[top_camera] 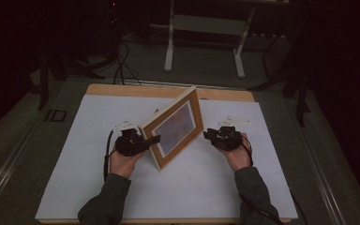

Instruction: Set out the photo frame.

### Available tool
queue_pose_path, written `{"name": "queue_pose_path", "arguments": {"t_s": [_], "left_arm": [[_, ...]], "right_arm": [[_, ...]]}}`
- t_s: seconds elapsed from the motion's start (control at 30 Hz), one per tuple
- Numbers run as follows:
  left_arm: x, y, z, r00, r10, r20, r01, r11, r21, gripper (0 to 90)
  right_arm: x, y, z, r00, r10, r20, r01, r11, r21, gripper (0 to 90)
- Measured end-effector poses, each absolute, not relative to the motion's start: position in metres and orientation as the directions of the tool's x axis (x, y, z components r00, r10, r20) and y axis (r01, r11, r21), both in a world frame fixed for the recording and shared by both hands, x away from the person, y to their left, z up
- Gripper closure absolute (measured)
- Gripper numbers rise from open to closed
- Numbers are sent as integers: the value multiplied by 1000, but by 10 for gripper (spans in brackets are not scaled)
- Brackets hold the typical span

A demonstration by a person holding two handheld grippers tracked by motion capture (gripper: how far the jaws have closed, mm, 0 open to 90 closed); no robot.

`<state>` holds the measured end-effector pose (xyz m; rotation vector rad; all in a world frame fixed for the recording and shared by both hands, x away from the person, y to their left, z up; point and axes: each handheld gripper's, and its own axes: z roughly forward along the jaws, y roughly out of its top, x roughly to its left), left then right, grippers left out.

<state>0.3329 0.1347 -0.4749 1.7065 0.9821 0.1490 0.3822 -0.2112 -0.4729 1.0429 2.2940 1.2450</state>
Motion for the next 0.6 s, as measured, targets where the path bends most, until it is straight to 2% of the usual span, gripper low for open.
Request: {"name": "queue_pose_path", "arguments": {"t_s": [0.27,0.6], "left_arm": [[333,135,-476,666,649,-367,523,-55,851,761],[335,135,-476,687,628,-365,516,-68,854,761]], "right_arm": [[387,-220,-474,-651,757,52,456,335,825,767],[393,-224,-474,-631,774,48,461,324,826,897]]}}
